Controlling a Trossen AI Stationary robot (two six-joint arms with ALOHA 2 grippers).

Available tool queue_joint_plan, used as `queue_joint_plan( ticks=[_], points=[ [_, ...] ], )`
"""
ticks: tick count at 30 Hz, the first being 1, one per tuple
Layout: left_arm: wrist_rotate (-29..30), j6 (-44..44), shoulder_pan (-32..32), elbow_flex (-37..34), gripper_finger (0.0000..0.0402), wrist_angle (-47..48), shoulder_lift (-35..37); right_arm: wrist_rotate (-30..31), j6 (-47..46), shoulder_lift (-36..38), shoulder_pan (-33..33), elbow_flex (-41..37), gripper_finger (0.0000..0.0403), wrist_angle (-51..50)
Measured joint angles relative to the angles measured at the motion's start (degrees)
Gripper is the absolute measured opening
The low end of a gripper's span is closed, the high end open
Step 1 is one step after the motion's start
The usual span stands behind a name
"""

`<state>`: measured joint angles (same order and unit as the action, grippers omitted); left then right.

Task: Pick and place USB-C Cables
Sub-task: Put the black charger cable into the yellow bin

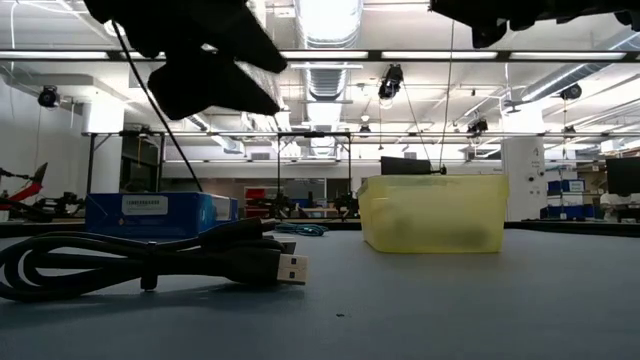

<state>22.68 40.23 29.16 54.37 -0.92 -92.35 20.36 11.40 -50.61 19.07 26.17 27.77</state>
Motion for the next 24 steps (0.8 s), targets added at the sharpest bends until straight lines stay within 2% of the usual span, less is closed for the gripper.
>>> queue_joint_plan(
  ticks=[6,17,24],
  points=[
    [-0.5,5.2,1.6,3.8,0.02,7.9,-3.6,0.0,2.7,0.6,0.0,0.7,0.0063,0.2],
    [-4.7,14.4,5.0,9.5,0.02,16.0,-8.1,0.0,7.7,0.7,0.0,2.6,0.0063,0.2],
    [-6.1,14.9,6.9,9.8,0.02,16.3,-9.8,0.0,9.6,0.8,0.0,3.5,0.0063,0.0]
  ],
)
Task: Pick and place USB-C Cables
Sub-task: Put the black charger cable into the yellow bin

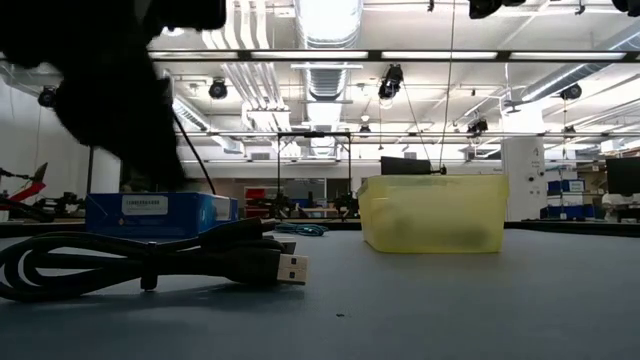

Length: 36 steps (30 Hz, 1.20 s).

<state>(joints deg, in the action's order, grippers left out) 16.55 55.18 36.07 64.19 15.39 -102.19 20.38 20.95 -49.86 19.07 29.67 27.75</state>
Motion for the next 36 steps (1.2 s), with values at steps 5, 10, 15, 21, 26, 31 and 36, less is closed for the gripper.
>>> queue_joint_plan(
  ticks=[5,10,15,21,26,31,36],
  points=[
    [0.2,-3.1,0.1,-0.1,0.02,0.2,-2.4,0.0,0.8,-0.2,0.0,0.1,0.0063,0.0],
    [0.3,-4.8,0.1,-0.2,0.02,0.1,-4.5,0.2,0.8,-0.1,0.0,0.1,0.0063,0.0],
    [0.4,-6.1,0.3,-0.5,0.0199,0.1,-5.9,0.2,0.7,-0.2,0.0,0.1,0.0063,-0.6],
    [1.2,-6.7,0.5,-0.7,0.0163,0.1,-7.1,0.2,-0.8,-0.8,0.0,0.0,0.0063,-1.4],
    [1.2,-7.8,0.4,-0.8,0.0098,1.2,-6.8,0.2,-2.9,-0.9,0.0,0.0,0.0063,-2.6],
    [1.0,-8.6,0.4,-0.9,0.0029,1.8,-6.6,0.2,-5.1,-0.9,0.0,0.0,0.0063,-3.4],
    [0.1,-9.6,0.4,-1.5,0.0019,2.0,-5.6,0.2,-7.6,-0.9,0.0,0.0,0.0063,-4.9]
  ],
)
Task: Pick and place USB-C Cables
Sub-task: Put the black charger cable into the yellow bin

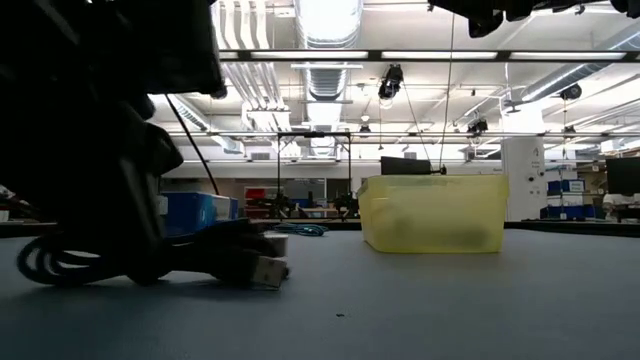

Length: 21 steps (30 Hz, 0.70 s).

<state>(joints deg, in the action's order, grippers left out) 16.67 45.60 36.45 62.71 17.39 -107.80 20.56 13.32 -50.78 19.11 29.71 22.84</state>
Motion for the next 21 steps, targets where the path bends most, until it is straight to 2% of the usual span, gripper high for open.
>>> queue_joint_plan(
  ticks=[6,9,18,21],
  points=[
    [-0.4,-6.0,-0.3,-0.2,0.0019,0.7,4.2,-1.7,-1.5,0.0,0.1,-0.7,0.0063,-0.1],
    [2.1,-9.6,-1.0,-0.4,0.0019,0.2,7.5,-4.5,-1.9,0.0,0.1,-1.1,0.0063,0.1],
    [11.6,-27.0,-4.0,-1.4,0.0019,-1.7,16.5,-6.2,-4.0,-0.4,0.1,-2.2,0.0063,0.5],
    [13.1,-35.0,-5.3,-2.5,0.0019,-8.8,19.0,-6.2,-4.5,-0.4,0.1,-2.6,0.0063,0.6]
  ],
)
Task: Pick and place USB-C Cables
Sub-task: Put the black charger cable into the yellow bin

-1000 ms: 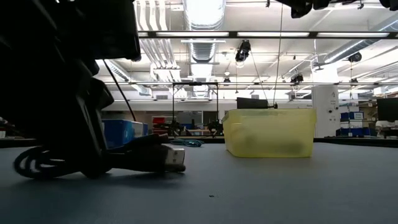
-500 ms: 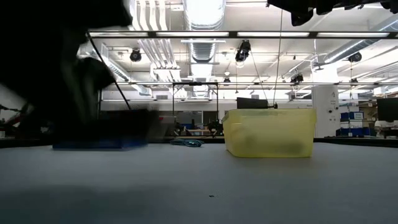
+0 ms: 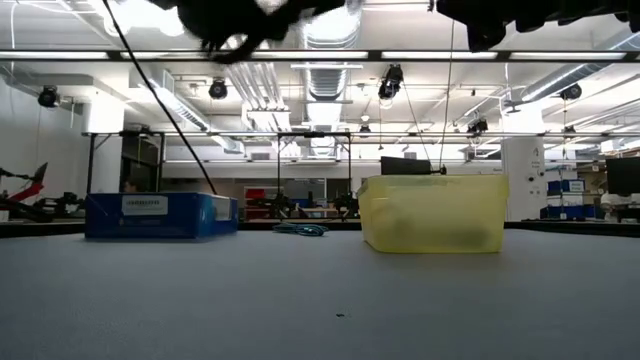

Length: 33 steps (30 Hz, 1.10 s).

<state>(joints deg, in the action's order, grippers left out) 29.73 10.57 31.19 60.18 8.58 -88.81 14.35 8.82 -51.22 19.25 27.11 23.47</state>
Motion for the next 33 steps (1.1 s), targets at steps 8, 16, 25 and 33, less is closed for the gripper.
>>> queue_joint_plan(
  ticks=[8,16,25,33],
  points=[
    [-0.2,-17.4,-2.4,-8.4,0.0019,-28.7,3.0,0.0,-1.7,-0.3,0.0,-1.7,0.0063,1.4],
    [-3.0,-22.7,-3.5,-15.5,0.0019,-46.4,2.9,0.2,-5.0,-4.3,0.0,-5.5,0.0063,10.8],
    [-3.6,-23.5,-5.2,-19.6,0.0019,-58.9,2.8,0.2,-4.2,-14.9,0.0,-6.2,0.0063,30.7],
    [-3.6,-20.3,-7.3,-19.6,0.002,-62.7,2.7,0.2,-2.2,-25.0,0.0,-1.0,0.0063,39.3]
  ],
)
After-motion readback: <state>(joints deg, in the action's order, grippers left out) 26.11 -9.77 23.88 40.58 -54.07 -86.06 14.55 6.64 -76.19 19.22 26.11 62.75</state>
